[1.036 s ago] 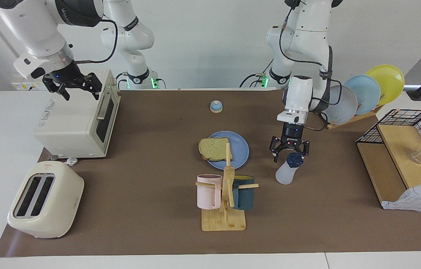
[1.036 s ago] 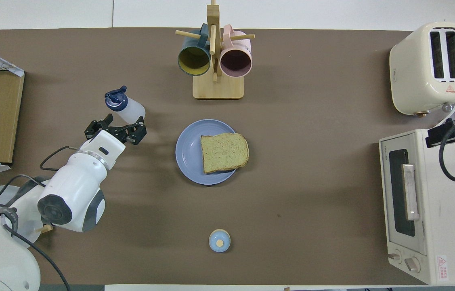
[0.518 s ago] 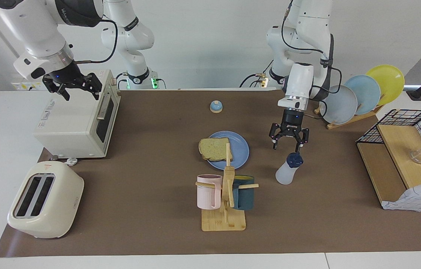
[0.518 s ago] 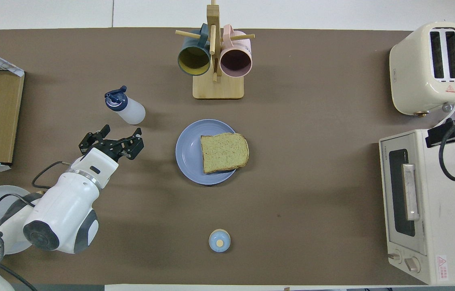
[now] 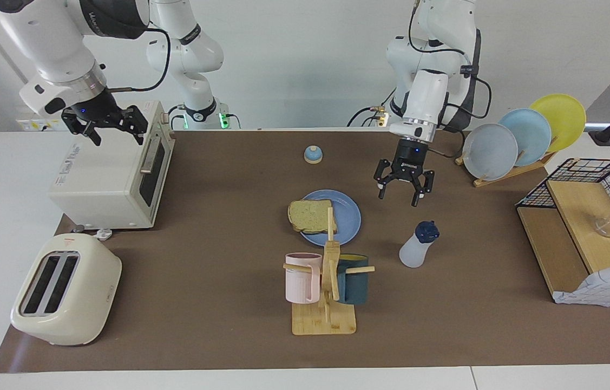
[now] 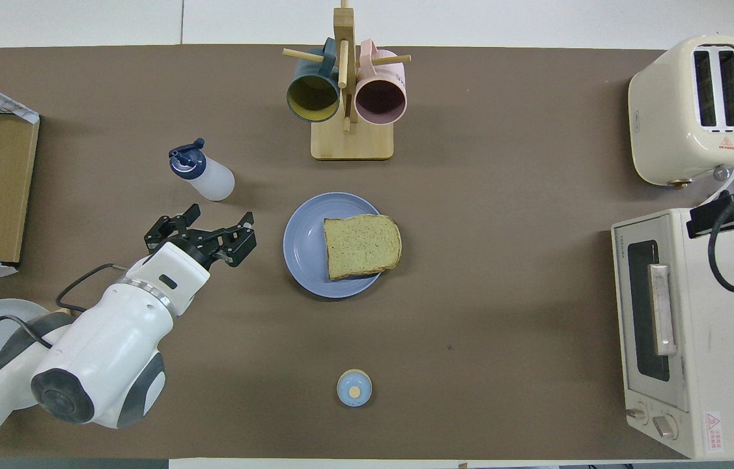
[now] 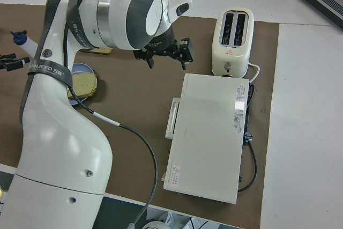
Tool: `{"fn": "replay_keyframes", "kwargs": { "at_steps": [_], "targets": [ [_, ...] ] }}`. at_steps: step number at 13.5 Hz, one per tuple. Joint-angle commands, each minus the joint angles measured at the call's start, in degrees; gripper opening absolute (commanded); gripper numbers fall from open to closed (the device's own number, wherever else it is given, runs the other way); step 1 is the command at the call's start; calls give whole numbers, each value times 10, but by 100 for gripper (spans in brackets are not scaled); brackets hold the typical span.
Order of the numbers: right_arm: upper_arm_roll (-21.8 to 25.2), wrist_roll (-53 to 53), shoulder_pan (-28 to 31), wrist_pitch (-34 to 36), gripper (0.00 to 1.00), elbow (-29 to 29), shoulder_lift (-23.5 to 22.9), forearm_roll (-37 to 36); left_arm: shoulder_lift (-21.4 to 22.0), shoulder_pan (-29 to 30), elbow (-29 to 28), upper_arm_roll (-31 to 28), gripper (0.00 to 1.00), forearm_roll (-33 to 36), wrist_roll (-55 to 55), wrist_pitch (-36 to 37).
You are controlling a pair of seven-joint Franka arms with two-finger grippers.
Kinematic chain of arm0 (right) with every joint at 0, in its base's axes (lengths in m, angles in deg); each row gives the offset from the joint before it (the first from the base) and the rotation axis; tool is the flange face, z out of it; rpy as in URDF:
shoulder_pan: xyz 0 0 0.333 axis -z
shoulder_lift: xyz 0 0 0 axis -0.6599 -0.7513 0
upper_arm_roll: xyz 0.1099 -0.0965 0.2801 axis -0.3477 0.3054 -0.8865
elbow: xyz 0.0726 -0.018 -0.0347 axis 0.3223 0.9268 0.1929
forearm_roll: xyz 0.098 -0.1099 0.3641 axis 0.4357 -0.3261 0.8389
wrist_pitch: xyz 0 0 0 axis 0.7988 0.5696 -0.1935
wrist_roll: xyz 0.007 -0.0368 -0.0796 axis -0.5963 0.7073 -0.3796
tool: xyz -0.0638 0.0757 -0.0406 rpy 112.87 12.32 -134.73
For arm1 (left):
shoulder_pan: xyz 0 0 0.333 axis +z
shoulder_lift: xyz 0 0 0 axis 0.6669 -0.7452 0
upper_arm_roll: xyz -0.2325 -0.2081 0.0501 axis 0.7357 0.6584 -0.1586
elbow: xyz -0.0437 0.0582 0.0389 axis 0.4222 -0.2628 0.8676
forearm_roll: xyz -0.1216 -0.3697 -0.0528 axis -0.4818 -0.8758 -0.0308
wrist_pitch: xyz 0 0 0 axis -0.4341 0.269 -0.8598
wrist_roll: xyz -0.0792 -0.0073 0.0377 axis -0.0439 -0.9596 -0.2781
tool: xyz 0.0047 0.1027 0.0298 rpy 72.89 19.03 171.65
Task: Put bread on plate and add seasoning
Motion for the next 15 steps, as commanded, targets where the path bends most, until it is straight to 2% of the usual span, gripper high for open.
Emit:
{"fn": "replay_keyframes", "kwargs": {
  "at_steps": [1,5,9,13,15],
  "targets": [
    [-1,-17,6,-1,100,8,6,11,22,-9,75,10,100,-8,11,132],
    [-1,-17,5,-1,100,8,6,11,28,-9,113,29,100,-8,38,189],
    [-1,-17,5,-1,100,8,6,11,25,-10,219,32,100,-8,35,347],
    [-1,-17,5,-1,100,8,6,11,25,-9,285,32,100,-9,31,466],
    [-1,-17,5,-1,100,8,6,11,23,-5,329,30,100,-12,30,559]
  ]
}}
